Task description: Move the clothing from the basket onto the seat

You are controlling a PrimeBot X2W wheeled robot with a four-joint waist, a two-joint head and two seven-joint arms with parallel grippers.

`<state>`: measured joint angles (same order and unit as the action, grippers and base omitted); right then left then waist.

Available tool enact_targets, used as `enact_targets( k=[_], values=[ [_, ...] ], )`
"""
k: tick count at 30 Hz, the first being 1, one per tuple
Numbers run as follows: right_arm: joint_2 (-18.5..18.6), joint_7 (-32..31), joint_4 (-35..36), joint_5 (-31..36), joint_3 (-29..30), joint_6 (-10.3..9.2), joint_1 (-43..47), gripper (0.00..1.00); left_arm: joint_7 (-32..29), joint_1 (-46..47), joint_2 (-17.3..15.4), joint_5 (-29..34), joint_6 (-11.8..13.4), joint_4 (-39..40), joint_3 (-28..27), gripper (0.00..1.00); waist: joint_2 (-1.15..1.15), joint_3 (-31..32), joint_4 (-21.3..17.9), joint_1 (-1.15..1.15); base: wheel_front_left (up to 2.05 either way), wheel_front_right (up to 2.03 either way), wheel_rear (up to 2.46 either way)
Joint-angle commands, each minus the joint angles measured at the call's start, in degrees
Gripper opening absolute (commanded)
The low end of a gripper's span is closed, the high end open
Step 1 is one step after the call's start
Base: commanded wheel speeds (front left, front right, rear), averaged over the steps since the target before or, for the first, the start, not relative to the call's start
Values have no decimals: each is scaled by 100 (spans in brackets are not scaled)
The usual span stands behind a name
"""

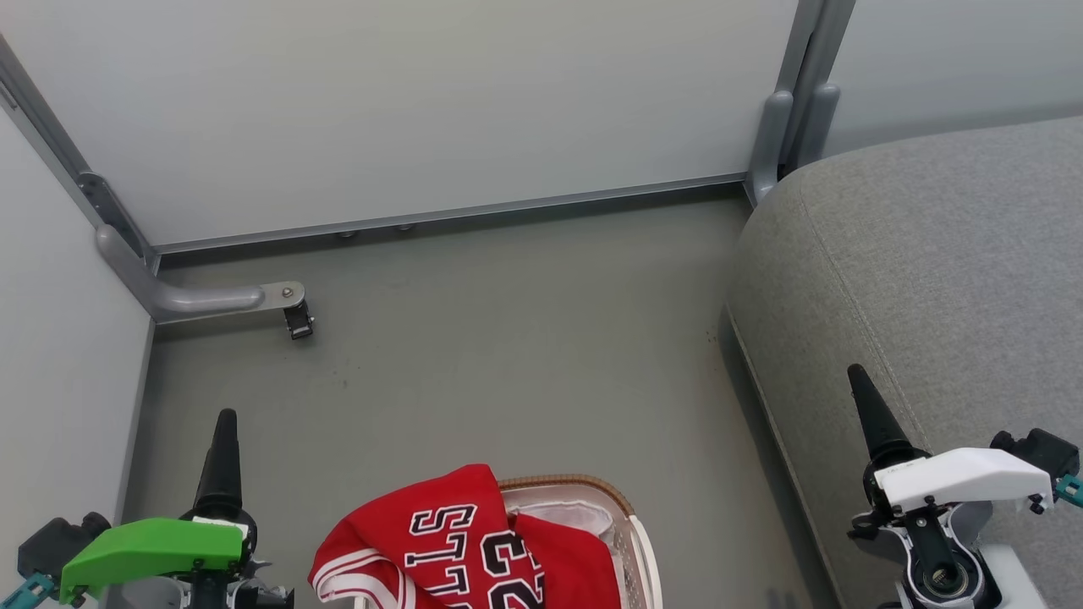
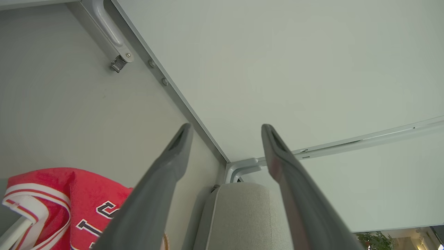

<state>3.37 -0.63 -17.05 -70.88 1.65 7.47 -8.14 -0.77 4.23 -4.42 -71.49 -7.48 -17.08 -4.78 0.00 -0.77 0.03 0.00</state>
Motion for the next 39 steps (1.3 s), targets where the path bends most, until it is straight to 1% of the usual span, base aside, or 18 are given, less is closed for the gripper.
enact_targets(
  k=[1, 7, 12, 18, 30, 39],
  values=[
    [64, 73, 42, 314, -55, 2, -219, 100, 71, 214, -90, 353, -1, 97, 42, 100, 0, -5, -1, 0, 0, 0, 0],
    [82, 207, -56, 1061, -192, 2, -330, 100, 209, 243, -165, 1214, 13, 68, 164, 100, 0, -22, -4, 0, 0, 0, 0],
    [72, 315, -161, 1622, -309, 2, -391, 100, 316, 243, -231, 1805, 144, -11, 318, 100, 0, -27, -10, 0, 0, 0, 0],
    [79, 436, -308, 2214, -418, 2, -422, 100, 437, 225, -338, 2348, 279, -152, 492, 100, 0, -35, -15, 0, 0, 0, 0],
    [80, 655, -542, 3238, -535, 2, -512, 100, 660, 178, -529, 3237, 599, -198, 781, 100, 0, -65, -24, 0, 0, 0, 0],
    [66, 801, -671, 3914, -601, 2, -544, 100, 807, 64, -593, 3784, 692, -54, 922, 100, 0, -66, -40, 0, 0, 0, 0]
  ],
)
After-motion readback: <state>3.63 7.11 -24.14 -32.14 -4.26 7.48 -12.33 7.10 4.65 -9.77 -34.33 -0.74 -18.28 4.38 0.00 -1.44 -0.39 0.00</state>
